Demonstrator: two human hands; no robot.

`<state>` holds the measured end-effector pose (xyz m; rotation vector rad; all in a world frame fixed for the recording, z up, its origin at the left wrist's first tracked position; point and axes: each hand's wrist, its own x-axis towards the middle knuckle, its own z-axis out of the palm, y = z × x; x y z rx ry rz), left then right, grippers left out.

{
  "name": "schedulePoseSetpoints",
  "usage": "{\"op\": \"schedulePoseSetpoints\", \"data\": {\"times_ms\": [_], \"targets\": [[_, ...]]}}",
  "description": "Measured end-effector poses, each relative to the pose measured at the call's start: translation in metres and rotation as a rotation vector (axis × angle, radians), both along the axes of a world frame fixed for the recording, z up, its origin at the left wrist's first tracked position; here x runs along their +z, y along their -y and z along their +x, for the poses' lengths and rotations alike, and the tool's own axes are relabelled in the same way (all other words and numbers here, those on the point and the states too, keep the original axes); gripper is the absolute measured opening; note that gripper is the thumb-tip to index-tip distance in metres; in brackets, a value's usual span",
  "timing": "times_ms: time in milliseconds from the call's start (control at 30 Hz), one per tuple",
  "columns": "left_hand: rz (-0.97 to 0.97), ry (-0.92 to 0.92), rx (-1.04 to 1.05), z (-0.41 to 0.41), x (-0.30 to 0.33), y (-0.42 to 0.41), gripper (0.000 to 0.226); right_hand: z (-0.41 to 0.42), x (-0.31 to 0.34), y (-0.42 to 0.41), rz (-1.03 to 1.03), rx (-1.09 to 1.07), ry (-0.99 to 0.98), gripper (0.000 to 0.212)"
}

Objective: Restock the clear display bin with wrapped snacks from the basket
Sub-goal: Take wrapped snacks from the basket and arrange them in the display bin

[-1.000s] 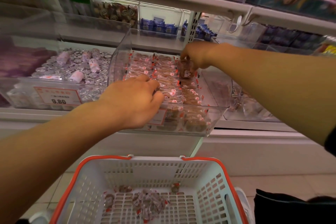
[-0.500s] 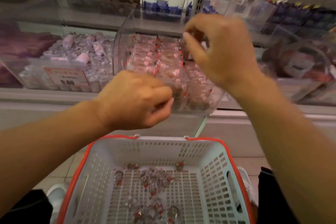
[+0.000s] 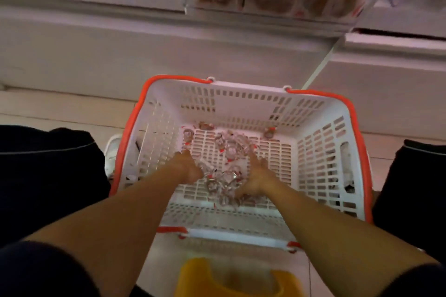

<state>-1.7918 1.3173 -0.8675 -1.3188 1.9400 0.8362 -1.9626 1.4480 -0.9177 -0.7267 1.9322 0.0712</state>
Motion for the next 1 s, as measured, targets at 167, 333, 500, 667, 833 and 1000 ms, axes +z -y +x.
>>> {"op": "schedulePoseSetpoints", "data": {"times_ms": [167,333,500,667,833,1000], "targets": [[0.070,-0.063,0.239,-0.011,-0.054,-0.010,0.113,0.036,-0.015,0.005,0.112,0.045,-0.140,0.149],[-0.101,0.024,-0.279,-0.013,-0.076,-0.024,0.095,0.058,-0.020,0.003,-0.076,0.260,-0.302,0.108],[-0.211,0.027,-0.262,-0.014,-0.073,-0.025,0.067,0.044,-0.029,0.008,-0.201,0.167,-0.161,0.071],[-0.184,0.038,-0.267,-0.011,-0.074,-0.024,0.054,0.025,-0.025,0.009,-0.161,0.043,-0.002,0.058],[-0.198,0.002,-0.336,-0.006,-0.073,-0.027,0.050,0.019,-0.021,0.007,-0.146,-0.015,0.054,0.060],[-0.083,-0.060,-0.280,-0.005,-0.071,-0.030,0.040,0.015,-0.019,0.005,-0.123,-0.055,0.092,0.042]]}}
